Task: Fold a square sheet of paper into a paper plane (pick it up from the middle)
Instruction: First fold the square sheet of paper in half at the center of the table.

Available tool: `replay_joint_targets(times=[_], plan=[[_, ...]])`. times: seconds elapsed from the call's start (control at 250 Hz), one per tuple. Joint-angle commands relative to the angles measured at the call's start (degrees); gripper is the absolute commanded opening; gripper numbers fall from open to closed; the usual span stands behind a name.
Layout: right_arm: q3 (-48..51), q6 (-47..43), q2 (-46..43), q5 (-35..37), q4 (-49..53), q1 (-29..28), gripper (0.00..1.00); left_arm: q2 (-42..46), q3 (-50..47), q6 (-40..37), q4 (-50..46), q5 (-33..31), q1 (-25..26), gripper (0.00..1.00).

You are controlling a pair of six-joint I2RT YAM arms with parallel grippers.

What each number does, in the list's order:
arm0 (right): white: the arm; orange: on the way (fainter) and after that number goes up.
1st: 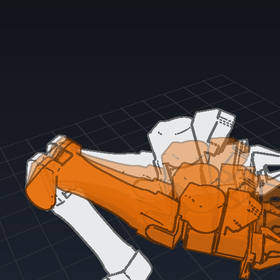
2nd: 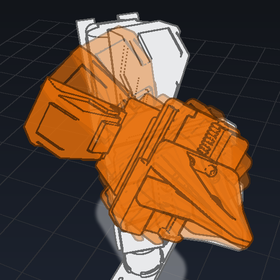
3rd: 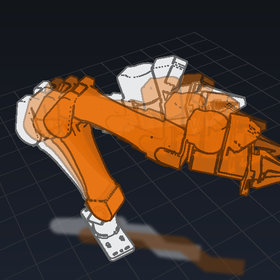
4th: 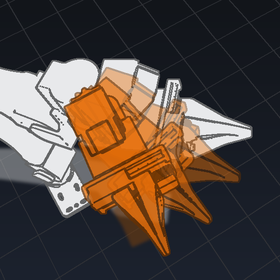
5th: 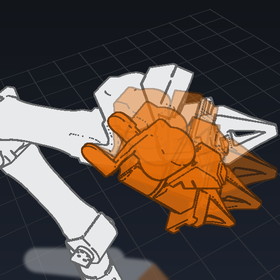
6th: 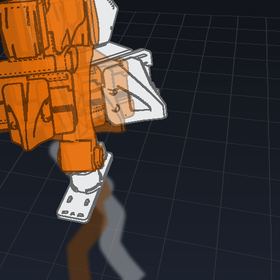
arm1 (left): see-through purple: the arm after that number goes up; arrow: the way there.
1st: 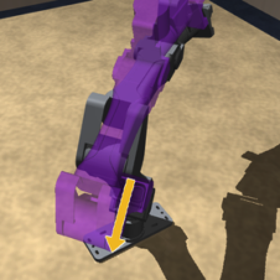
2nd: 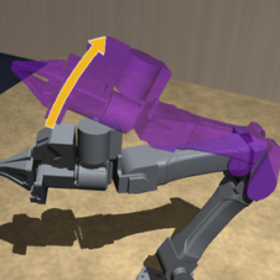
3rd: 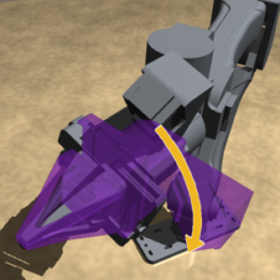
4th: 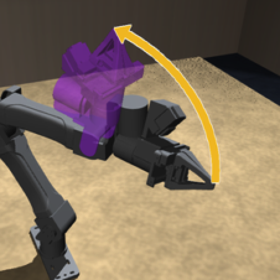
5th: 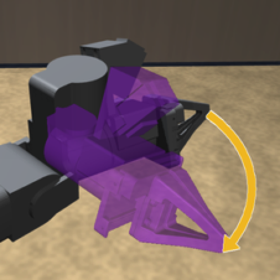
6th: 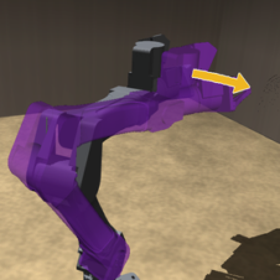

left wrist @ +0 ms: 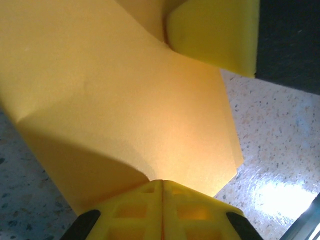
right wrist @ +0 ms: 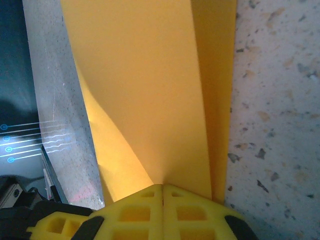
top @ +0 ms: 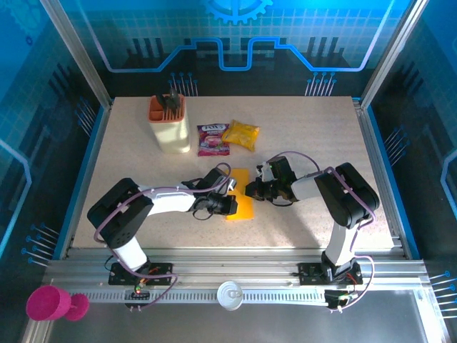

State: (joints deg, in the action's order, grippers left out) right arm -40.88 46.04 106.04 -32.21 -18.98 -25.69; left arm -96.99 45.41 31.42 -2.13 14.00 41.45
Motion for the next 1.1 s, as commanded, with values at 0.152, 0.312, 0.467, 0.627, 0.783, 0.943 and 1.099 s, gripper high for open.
replay_joint_targets(times=[0.152, 0.312, 0.467, 0.627, 0.783, 0.943, 1.099], plan=[[1.17, -2.49, 7.65, 9.82, 5.68, -1.11, 0.0, -2.16, -1.29, 0.25, 1.23, 0.57, 0.82, 0.07], [-0.18, -3.24, 4.37, 7.42, 6.86, -0.7, 0.0, -2.05, -1.2, 0.3, 1.05, 0.46, 0.82, 0.07], [-1.86, -4.35, -1.64, 7.62, 10.63, 0.7, 0.04, -1.78, -0.85, 0.34, 0.69, 0.24, 0.81, 0.06], [-2.97, -6.49, -5.42, 9.19, 15.28, 1.86, 0.12, -1.19, -0.05, 0.01, -0.01, -0.2, 0.78, 0.06], [-0.28, -5.5, -6.54, 9.66, 14.11, 2.18, 0.09, -1.18, 0.16, 0.0, -0.07, -0.41, 0.82, 0.06], [3.68, -3.76, -8.66, 9.3, 11.62, 2.14, 0.0, -1.01, 0.21, 0.31, -0.15, -0.72, 0.82, 0.06], [5.41, -3.23, -11.24, 9.22, 11.69, 1.78, 0.0, -1.01, 0.47, 0.59, 0.05, -0.8, 0.82, 0.06]])
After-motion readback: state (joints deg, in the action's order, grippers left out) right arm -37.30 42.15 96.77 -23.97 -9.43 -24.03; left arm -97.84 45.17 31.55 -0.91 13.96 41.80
